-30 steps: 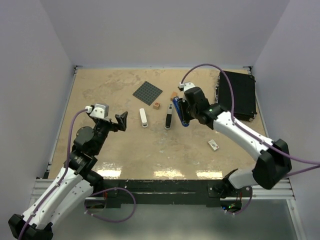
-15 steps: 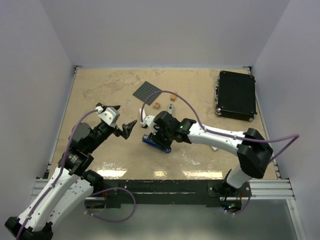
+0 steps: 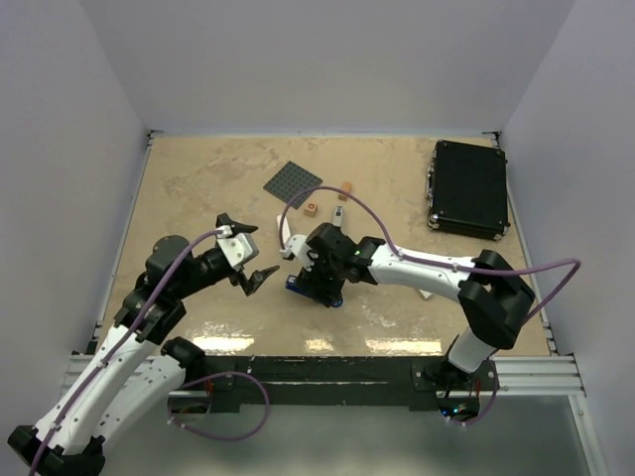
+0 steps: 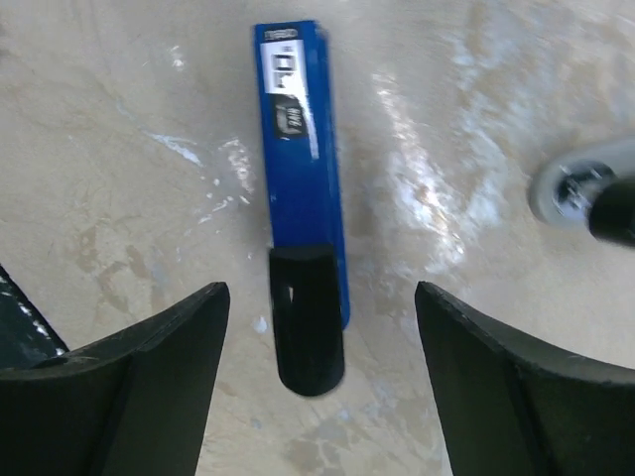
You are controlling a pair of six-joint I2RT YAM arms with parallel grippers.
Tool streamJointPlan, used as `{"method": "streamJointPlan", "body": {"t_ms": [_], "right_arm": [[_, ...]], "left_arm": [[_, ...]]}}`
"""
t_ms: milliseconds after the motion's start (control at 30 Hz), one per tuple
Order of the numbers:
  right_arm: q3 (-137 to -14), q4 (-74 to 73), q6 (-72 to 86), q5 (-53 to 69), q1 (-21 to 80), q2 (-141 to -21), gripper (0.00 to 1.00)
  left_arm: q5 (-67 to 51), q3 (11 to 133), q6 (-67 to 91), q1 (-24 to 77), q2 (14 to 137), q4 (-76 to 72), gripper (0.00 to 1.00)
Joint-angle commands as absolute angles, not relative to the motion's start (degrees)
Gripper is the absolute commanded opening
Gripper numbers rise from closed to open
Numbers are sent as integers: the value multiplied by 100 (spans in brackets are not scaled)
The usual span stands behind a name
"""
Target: Load the staples into the stapler
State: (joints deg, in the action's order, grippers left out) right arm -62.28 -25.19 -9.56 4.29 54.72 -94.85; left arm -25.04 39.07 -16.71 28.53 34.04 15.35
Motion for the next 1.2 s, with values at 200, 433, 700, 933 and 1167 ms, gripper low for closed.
{"method": "streamJointPlan", "body": {"t_ms": [200,433,700,933,1167], "right_arm": [[-5380,-1723,1737,-165,3272,-7129,93],[-4809,-1539,2882,-1397,3076,-6224,97],[-3983,-757,3524,-1476,3041,-5372,93],[-3771,-404,3533,-1485,3032,-5229,92],[-3665,-360,3480,-1442,3032,-5273,92]], "left_arm": [[-3787,4342,-2198,2883,5182,1285,100],[-3631,4649,-2276,3935,6713,1011,100],[-3076,5387,-3040,4702,8330,1221,99],[-3014,5783,-3560,4939,9105,1547,83],[-3094,6187,-3691,4992,9773,1801,68]]}}
